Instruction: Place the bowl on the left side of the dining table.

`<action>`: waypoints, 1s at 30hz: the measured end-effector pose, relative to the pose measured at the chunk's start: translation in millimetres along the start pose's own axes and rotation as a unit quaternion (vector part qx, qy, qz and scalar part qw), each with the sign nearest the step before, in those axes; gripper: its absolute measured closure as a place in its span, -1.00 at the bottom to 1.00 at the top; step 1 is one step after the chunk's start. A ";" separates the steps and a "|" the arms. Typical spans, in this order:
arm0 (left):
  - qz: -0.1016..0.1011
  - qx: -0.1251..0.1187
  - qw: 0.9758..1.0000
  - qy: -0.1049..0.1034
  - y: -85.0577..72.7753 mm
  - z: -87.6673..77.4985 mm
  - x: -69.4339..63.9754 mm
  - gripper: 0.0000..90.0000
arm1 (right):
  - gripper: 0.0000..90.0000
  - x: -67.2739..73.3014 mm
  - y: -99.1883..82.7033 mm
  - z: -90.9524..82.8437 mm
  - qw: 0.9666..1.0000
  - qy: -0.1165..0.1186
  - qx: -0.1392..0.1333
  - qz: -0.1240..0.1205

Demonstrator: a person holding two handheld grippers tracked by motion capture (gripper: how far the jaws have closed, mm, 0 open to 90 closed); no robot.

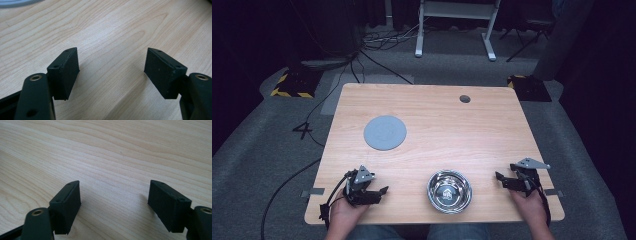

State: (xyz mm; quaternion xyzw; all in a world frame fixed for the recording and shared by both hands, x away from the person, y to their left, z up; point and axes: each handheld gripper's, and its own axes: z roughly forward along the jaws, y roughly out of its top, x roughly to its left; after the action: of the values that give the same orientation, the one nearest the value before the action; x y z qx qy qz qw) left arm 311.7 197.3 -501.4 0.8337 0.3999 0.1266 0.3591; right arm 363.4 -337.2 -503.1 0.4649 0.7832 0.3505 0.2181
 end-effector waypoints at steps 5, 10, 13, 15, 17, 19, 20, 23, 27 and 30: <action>0.000 0.005 1.000 -0.009 0.6 -0.6 -0.4 -0.44 | -0.41 0.0 0.1 0.1 1.000 0.000 0.000 0.000; -0.015 0.005 1.000 -0.012 2.2 -2.9 2.7 -0.35 | -0.41 0.0 0.1 0.2 1.000 0.000 0.000 0.000; -0.039 0.002 0.999 -0.025 2.3 -5.0 4.7 -0.33 | -0.41 0.0 0.2 0.2 1.000 -0.001 0.000 -0.001; -0.043 -0.014 0.999 -0.017 3.6 -9.2 3.2 -0.33 | -0.41 0.0 0.2 0.2 1.000 0.000 0.000 0.000; -0.046 -0.039 0.998 0.000 7.8 -17.8 -1.9 -0.35 | -0.41 0.1 0.2 0.2 1.000 0.000 0.000 0.000; -0.041 -0.045 0.998 0.006 9.1 -21.0 -3.3 -0.37 | -0.41 0.0 0.2 0.2 1.000 -0.001 0.000 0.000; -0.042 -0.057 0.997 0.010 10.3 -23.5 -5.9 -0.37 | -0.41 0.0 0.2 0.2 1.000 0.000 0.000 0.000; -0.030 -0.075 0.996 0.024 15.1 -35.0 -12.4 -0.37 | -0.41 0.0 0.2 0.2 1.000 0.000 0.000 0.000; -0.034 -0.080 0.996 0.032 18.7 -40.9 -15.2 -0.34 | -0.41 0.1 0.2 0.2 1.000 0.000 0.000 0.000; -0.047 -0.057 0.996 0.056 22.4 -43.5 -15.1 -0.30 | -0.41 0.1 0.1 0.2 1.000 0.000 0.000 0.000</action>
State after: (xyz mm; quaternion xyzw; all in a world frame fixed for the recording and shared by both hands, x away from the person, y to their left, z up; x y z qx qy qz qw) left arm 293.1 198.1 -453.7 0.7840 0.4499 0.1788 0.3886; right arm 363.6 -337.1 -503.1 0.4649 0.7832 0.3503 0.2185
